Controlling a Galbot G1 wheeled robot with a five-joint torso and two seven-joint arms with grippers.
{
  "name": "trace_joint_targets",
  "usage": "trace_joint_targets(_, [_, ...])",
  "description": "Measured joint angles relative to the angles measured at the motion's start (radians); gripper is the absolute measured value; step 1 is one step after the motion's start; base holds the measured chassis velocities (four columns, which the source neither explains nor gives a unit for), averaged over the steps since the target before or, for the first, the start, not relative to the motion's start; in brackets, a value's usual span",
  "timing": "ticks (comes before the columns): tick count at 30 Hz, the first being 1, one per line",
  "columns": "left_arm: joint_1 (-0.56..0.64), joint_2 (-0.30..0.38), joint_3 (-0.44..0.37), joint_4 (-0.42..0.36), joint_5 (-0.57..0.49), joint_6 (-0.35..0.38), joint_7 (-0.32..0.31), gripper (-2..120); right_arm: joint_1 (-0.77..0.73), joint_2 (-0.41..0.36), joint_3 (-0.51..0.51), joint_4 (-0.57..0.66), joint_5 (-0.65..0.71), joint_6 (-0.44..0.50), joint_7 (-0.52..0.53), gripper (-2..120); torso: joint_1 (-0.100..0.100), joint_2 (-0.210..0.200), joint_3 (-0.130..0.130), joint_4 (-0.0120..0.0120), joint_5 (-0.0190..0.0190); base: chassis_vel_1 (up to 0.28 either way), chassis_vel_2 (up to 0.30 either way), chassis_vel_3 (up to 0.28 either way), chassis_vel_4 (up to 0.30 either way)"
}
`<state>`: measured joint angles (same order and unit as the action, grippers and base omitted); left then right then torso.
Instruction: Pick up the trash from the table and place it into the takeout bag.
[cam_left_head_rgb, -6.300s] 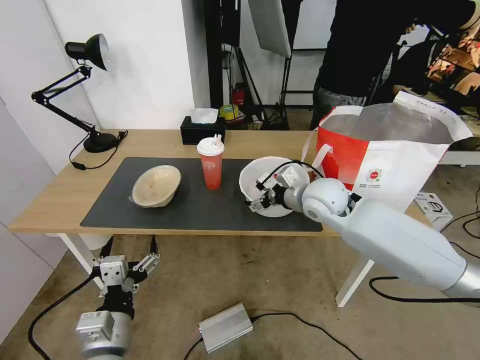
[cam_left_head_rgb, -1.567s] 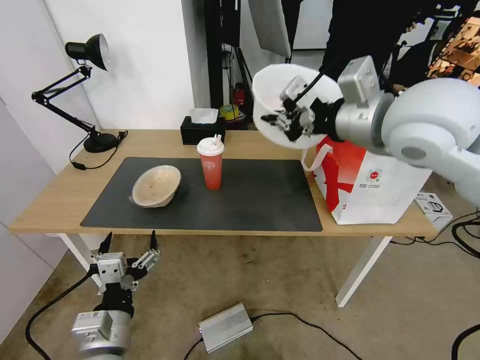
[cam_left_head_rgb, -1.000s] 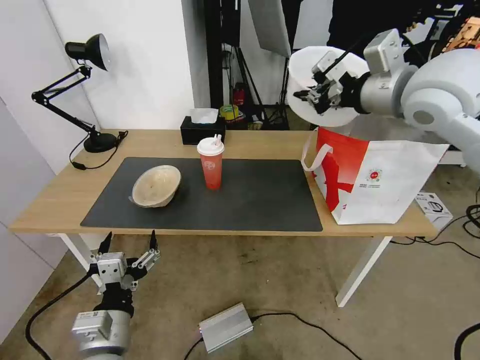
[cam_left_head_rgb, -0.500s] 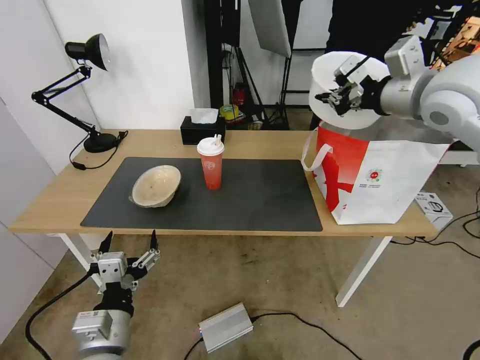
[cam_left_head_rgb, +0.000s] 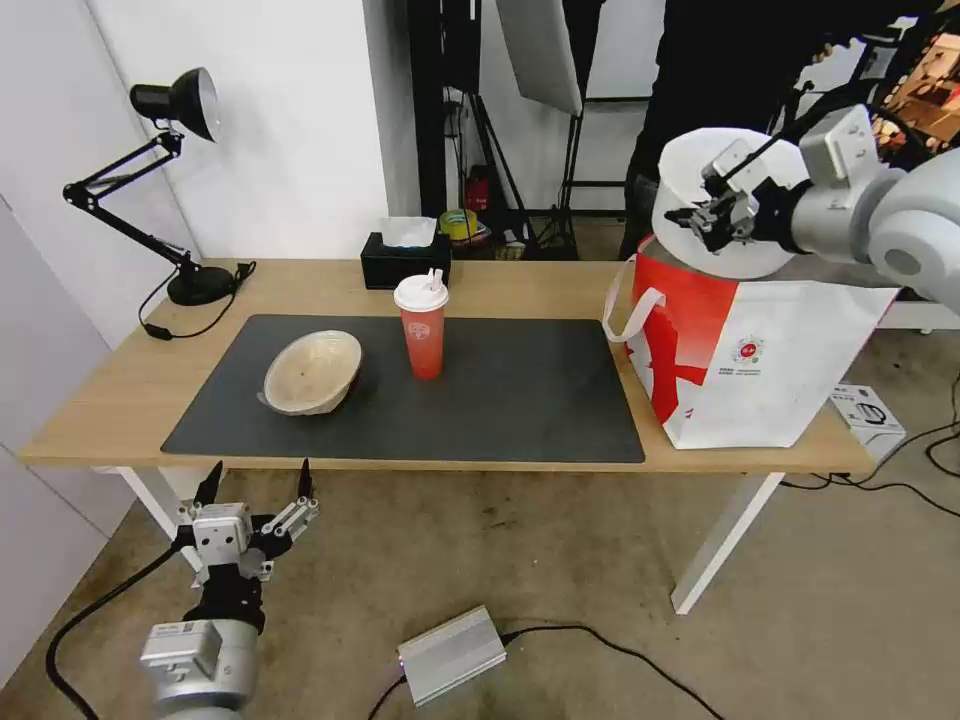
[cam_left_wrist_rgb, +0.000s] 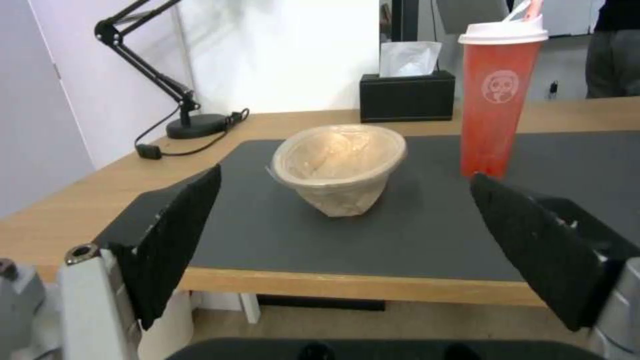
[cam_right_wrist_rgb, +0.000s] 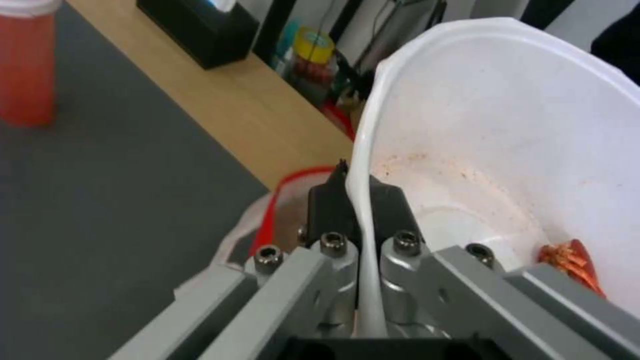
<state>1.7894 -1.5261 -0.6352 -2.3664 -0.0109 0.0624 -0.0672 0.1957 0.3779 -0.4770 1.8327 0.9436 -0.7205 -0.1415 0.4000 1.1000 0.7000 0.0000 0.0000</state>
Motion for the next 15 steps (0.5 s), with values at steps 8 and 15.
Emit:
trace_joint_targets(8, [0.0, 0.0, -0.004, -0.002, -0.008, 0.0, 0.0, 100, -0.103, -0.023, 0.087, 0.0, -0.024, 0.001, -0.016, 0, 0.0, 0.0, 0.0, 0.0001, 0.0, 0.0, 0.0, 0.0, 0.0])
trace_joint_targets(15, [-0.001, 0.001, -0.005, -0.003, -0.018, 0.003, 0.0, 100, -0.155, -0.039, 0.142, 0.0, -0.033, 0.001, -0.031, 0, 0.0, 0.0, 0.0, 0.0001, 0.0, 0.0, 0.0, 0.0, 0.0])
